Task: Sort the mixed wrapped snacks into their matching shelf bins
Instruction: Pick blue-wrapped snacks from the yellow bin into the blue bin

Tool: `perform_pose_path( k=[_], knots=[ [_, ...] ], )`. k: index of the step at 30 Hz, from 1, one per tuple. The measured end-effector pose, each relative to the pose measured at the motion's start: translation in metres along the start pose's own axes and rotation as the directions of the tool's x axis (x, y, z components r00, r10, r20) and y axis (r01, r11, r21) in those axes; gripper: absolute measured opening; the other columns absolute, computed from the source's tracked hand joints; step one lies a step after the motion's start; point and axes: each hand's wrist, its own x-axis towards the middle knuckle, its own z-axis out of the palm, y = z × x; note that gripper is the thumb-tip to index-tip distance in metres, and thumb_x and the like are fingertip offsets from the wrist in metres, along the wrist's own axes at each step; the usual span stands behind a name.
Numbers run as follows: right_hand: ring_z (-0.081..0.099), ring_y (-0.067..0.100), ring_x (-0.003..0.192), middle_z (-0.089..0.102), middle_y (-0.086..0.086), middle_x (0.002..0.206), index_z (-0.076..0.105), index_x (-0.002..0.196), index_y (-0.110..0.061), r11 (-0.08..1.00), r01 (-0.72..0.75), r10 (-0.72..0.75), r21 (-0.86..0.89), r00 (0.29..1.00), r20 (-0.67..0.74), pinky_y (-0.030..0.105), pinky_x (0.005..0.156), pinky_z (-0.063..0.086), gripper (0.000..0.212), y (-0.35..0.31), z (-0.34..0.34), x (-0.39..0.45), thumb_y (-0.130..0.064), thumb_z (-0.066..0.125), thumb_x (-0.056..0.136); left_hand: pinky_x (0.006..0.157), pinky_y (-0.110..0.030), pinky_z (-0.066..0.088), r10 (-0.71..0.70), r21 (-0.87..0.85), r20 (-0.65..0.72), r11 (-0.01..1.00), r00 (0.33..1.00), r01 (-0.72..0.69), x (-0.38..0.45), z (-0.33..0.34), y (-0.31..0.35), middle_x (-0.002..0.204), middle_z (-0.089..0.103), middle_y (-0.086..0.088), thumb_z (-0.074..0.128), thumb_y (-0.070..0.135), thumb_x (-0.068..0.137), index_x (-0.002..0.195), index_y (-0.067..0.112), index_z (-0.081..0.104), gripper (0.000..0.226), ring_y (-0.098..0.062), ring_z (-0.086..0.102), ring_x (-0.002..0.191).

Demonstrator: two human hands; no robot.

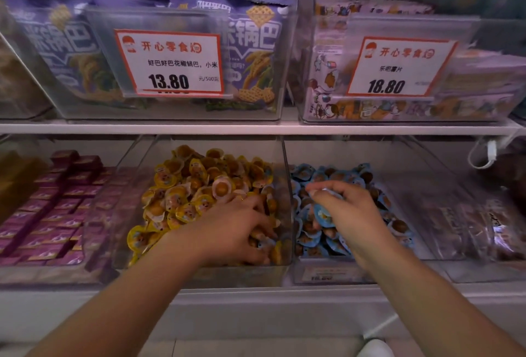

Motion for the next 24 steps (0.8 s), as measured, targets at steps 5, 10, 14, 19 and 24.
perform_pose_path(
  k=[5, 10, 14, 19, 24],
  knots=[
    [0.068, 0.016, 0.059, 0.069, -0.003, 0.108, 0.075, 0.084, -0.027, 1.0, -0.025, 0.025, -0.007, 1.0, 0.01, 0.018, 0.044, 0.046, 0.013, 0.008, 0.002, 0.003, -0.023, 0.067, 0.093, 0.11, -0.044, 0.026, -0.076, 0.197, -0.203, 0.974, 0.976, 0.117, 0.011, -0.019, -0.028, 0.117, 0.053, 0.011, 0.063, 0.049, 0.082, 0.114, 0.041, 0.06, 0.032, -0.018, 0.049, 0.116],
    [0.067, 0.019, 0.072, 0.068, -0.006, 0.104, 0.075, 0.081, -0.031, 1.0, -0.015, 0.016, -0.021, 0.999, 0.029, 0.017, 0.046, 0.047, 0.016, 0.008, 0.003, 0.006, -0.024, 0.068, 0.093, 0.11, -0.042, 0.028, -0.155, 0.149, -0.252, 0.969, 0.955, 0.197, 0.01, -0.014, -0.038, 0.123, 0.052, 0.009, 0.061, 0.04, 0.086, 0.107, 0.04, 0.064, 0.022, -0.019, 0.047, 0.122],
    [0.067, 0.024, 0.081, 0.07, 0.003, 0.101, 0.075, 0.085, -0.028, 0.999, -0.018, 0.018, -0.031, 1.0, 0.015, 0.018, 0.045, 0.046, 0.012, 0.01, 0.004, 0.01, -0.023, 0.067, 0.093, 0.102, -0.041, 0.037, -0.02, 0.116, -0.27, 0.992, 0.963, 0.053, 0.01, -0.013, -0.015, 0.112, 0.054, 0.009, 0.059, 0.031, 0.075, 0.109, 0.036, 0.067, 0.036, -0.019, 0.052, 0.109],
    [0.067, 0.015, 0.062, 0.071, 0.007, 0.094, 0.075, 0.087, -0.025, 1.0, 0.003, -0.003, -0.015, 1.0, -0.002, 0.017, 0.044, 0.045, 0.011, 0.011, 0.006, 0.01, -0.02, 0.067, 0.092, 0.091, -0.038, 0.047, 0.013, -0.003, 0.022, 1.0, 1.0, -0.012, 0.011, 0.0, 0.01, 0.117, 0.042, 0.007, 0.057, 0.05, 0.077, 0.123, 0.038, 0.06, 0.047, -0.017, 0.048, 0.109],
    [0.066, 0.021, 0.071, 0.07, 0.009, 0.095, 0.075, 0.089, -0.024, 1.0, 0.015, -0.015, -0.014, 1.0, -0.001, 0.016, 0.043, 0.045, 0.011, 0.011, 0.007, 0.008, -0.018, 0.066, 0.093, 0.102, -0.042, 0.037, 0.022, 0.074, 0.091, 0.997, 0.996, -0.029, 0.014, 0.001, 0.01, 0.126, 0.041, 0.005, 0.059, 0.035, 0.089, 0.131, 0.041, 0.057, 0.043, -0.021, 0.04, 0.12]
  ],
)
